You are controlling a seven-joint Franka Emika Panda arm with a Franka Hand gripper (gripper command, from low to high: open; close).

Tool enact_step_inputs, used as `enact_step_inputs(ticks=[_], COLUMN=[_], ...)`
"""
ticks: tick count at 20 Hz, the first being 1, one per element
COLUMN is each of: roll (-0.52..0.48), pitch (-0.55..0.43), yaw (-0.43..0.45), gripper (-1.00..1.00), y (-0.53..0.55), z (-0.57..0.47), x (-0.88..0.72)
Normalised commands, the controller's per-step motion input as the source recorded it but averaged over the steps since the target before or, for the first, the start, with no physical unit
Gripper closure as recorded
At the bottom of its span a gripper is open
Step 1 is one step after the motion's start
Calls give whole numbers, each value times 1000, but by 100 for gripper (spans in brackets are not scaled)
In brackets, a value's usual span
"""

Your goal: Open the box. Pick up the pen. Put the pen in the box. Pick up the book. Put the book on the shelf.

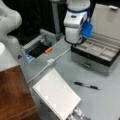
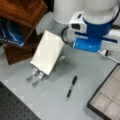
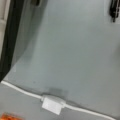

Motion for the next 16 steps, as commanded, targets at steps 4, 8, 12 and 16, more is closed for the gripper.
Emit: enact_step_inputs(ticks=[4, 8, 12, 16], roll=[-148, -125, -95, -123], pitch=[-91, 30, 110, 127], yaw=[385, 400, 379, 379], gripper=[-100, -100, -100, -100], y=[-242, -189, -145, -158], z=[-182, -115, -37, -8], x=[49, 133, 186, 242])
